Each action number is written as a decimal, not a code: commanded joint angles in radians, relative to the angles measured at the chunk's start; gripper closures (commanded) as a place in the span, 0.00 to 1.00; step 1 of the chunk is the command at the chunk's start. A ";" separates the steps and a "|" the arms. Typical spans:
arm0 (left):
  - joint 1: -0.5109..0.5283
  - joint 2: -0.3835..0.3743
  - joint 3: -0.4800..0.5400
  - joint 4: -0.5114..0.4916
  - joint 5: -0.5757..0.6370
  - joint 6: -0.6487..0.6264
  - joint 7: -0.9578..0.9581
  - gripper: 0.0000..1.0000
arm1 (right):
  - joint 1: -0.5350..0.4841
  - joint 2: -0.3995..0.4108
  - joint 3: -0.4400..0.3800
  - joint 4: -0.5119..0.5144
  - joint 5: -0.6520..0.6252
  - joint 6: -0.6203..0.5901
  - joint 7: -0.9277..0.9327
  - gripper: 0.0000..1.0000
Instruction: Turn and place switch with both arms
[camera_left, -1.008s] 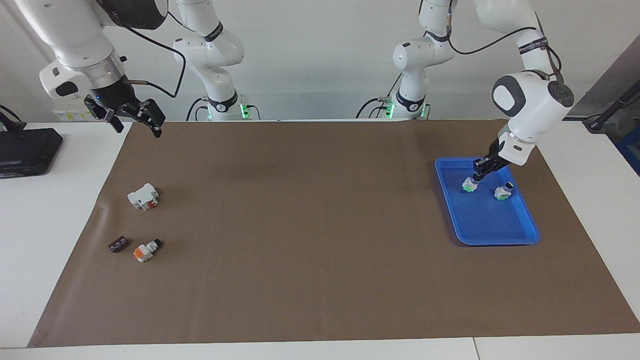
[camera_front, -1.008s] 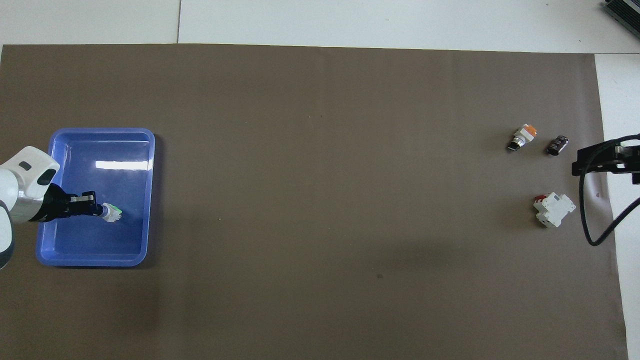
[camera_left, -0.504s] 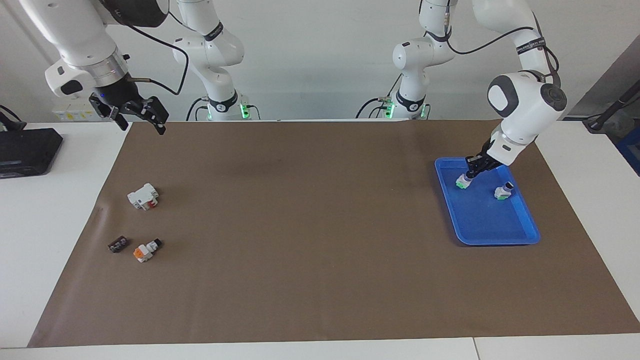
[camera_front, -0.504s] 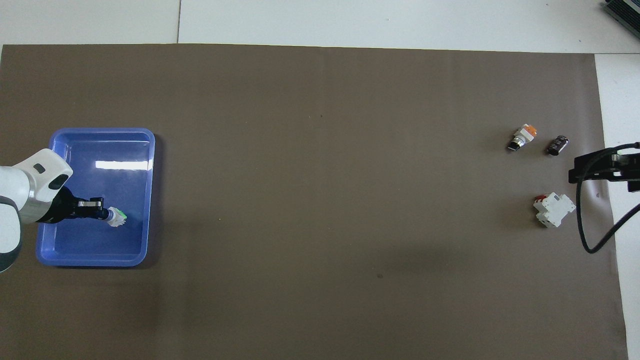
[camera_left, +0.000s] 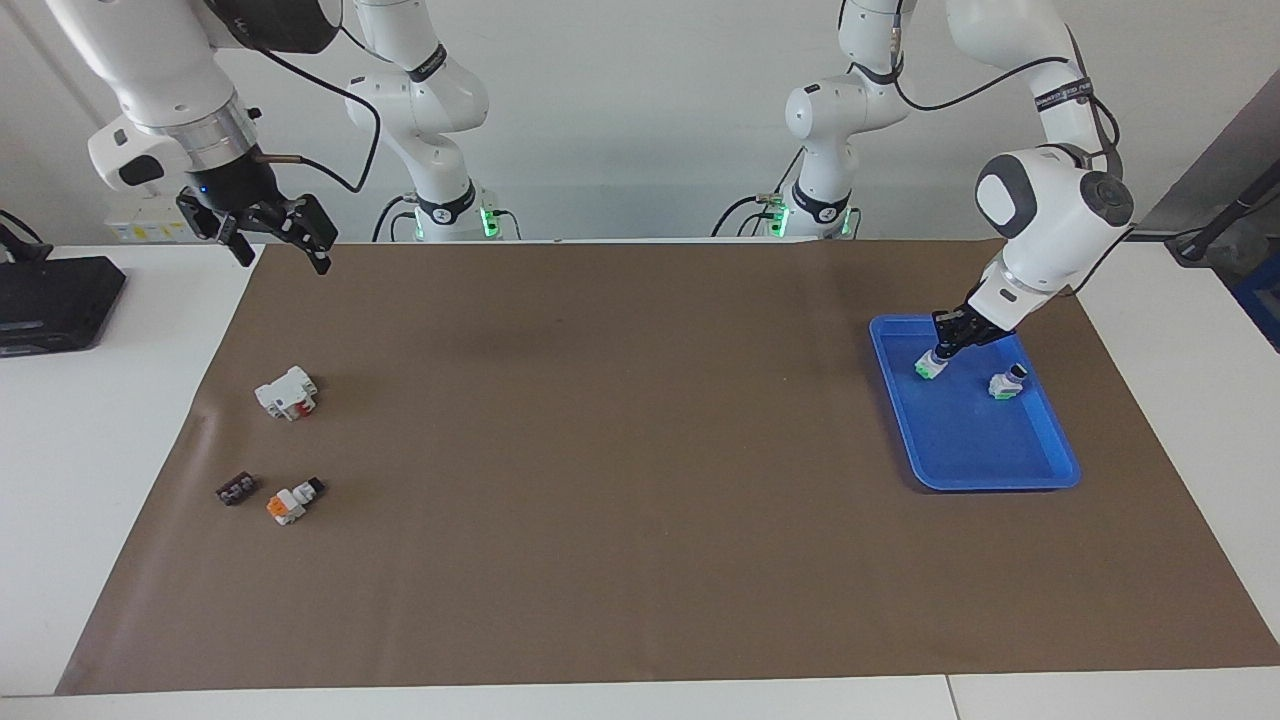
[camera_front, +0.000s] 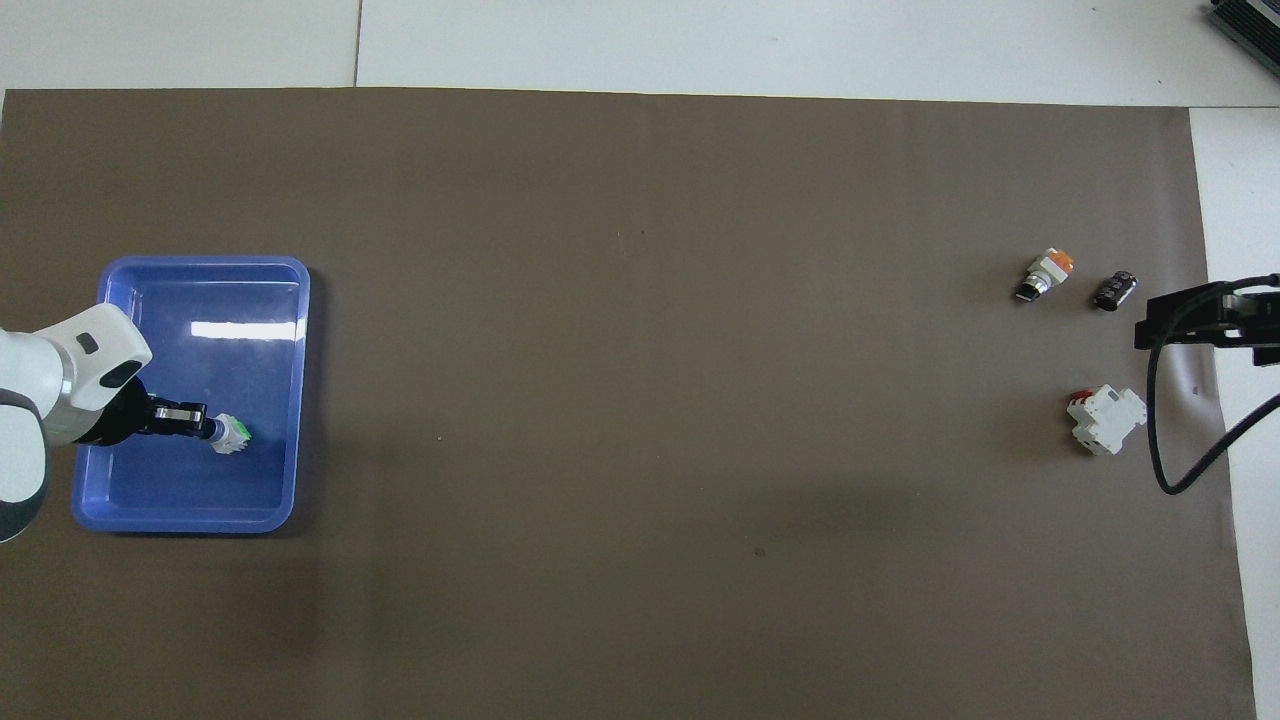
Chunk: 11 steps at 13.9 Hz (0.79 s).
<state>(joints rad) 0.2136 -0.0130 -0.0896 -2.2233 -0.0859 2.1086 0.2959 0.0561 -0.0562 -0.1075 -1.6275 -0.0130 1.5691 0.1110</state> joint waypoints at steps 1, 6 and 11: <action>0.003 0.021 0.007 0.008 0.020 0.019 0.055 1.00 | -0.001 -0.025 -0.001 -0.032 0.016 0.026 0.009 0.00; 0.004 0.027 0.005 0.002 0.020 0.051 0.086 1.00 | -0.010 -0.025 -0.003 -0.037 0.018 0.048 0.013 0.00; -0.005 0.028 0.007 0.005 0.021 0.045 0.088 1.00 | -0.032 -0.024 -0.011 -0.040 0.018 0.062 -0.004 0.00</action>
<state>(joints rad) 0.2151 0.0060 -0.0867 -2.2227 -0.0832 2.1405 0.3747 0.0411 -0.0564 -0.1176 -1.6326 -0.0130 1.6006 0.1116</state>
